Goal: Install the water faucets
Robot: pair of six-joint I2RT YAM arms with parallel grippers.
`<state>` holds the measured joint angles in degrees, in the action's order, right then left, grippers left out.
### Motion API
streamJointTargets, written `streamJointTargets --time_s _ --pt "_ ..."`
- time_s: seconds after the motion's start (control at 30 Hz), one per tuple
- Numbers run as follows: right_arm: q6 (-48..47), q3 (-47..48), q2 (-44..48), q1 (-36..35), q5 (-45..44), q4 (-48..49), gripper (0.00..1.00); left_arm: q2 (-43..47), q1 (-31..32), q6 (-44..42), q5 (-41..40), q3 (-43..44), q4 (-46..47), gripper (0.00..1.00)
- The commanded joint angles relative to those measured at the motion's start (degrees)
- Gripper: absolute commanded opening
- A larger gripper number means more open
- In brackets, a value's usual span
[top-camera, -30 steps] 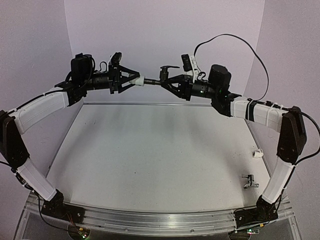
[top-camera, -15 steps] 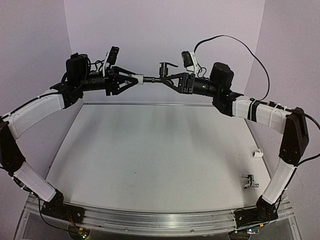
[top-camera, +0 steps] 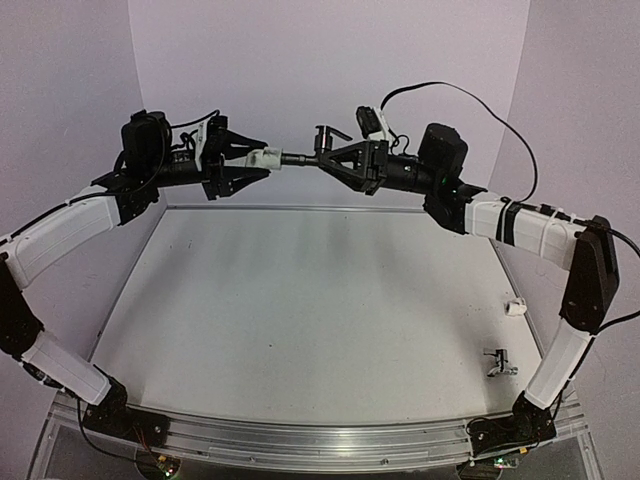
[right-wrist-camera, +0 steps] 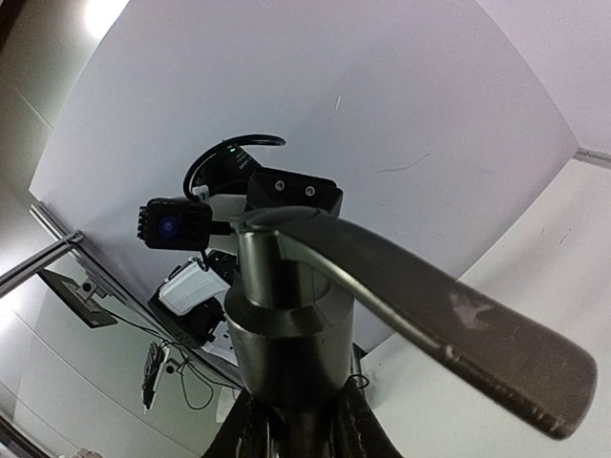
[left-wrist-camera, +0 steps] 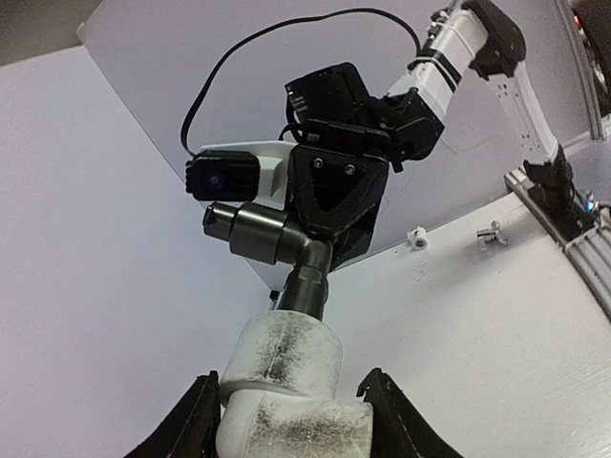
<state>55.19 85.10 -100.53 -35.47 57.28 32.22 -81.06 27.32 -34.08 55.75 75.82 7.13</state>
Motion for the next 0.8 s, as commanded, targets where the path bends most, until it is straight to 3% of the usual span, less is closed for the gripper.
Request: streamJointTargets --time_s 0.0,0.37,0.6,0.67,0.77 --pt "7.71 2.71 0.23 1.37 -4.97 4.97 0.00 4.34 0.72 -12.96 10.38 -2.30 -0.95 0.00" --pt "6.68 2.11 0.85 1.33 -7.20 4.52 0.02 2.28 0.70 -12.40 8.84 -0.36 -1.02 0.00" --pt "3.08 -3.41 4.38 3.85 -7.84 4.45 0.66 0.20 0.57 -1.96 0.51 3.31 -0.97 0.00" --pt "1.74 -6.47 6.26 5.61 -7.68 4.43 0.76 0.09 0.48 1.27 -1.45 3.76 -0.94 0.00" --pt "-2.06 -11.13 9.01 8.27 -6.39 4.02 0.81 0.04 0.32 8.16 -4.19 4.71 -0.95 0.00"
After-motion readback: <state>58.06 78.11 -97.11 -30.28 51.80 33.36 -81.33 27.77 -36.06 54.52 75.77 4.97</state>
